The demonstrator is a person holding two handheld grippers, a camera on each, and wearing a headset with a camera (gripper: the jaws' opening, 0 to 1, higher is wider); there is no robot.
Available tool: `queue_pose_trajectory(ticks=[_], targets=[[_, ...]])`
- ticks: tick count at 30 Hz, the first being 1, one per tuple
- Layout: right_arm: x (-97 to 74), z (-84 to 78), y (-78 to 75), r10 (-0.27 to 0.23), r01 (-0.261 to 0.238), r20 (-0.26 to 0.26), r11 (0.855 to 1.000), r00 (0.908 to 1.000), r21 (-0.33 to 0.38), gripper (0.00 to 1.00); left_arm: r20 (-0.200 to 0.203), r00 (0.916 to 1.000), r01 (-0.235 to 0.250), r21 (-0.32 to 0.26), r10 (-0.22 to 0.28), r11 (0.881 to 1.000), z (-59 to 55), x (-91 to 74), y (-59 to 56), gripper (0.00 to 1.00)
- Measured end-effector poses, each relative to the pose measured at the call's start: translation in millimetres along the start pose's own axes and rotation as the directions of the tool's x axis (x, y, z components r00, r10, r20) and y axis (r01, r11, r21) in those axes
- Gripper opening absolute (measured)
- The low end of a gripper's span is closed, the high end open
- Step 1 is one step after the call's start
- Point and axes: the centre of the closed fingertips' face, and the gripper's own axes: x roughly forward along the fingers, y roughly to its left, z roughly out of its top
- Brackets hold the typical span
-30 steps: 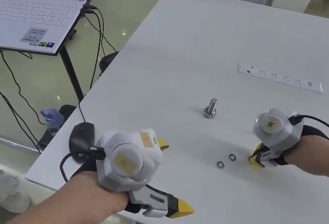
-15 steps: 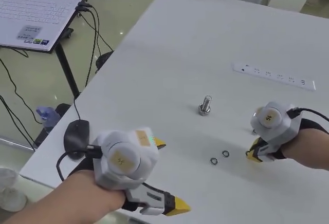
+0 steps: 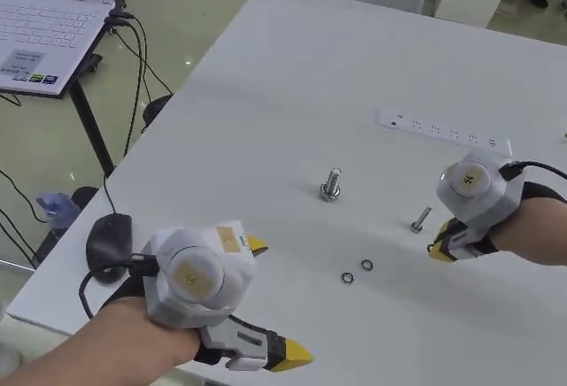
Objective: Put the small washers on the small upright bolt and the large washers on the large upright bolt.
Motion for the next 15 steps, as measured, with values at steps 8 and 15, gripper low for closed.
queue_pose_trajectory(ticks=[8, 15], targets=[[-10.3, 6.3, -12.8, -0.022, 0.022, 0.004, 1.0, 0.9997, 0.006, 0.12, -0.007, 1.0, 0.001, 0.006, -0.001, 1.0, -2.9, -0.8, 0.6, 0.85], [-16.8, 17.4, -31.1, -0.046, 0.046, 0.022, 0.999, 0.9987, 0.01, 0.12, -0.006, 1.0, 0.001, -0.002, -0.001, 1.0, -4.6, 1.8, 1.6, 0.85]])
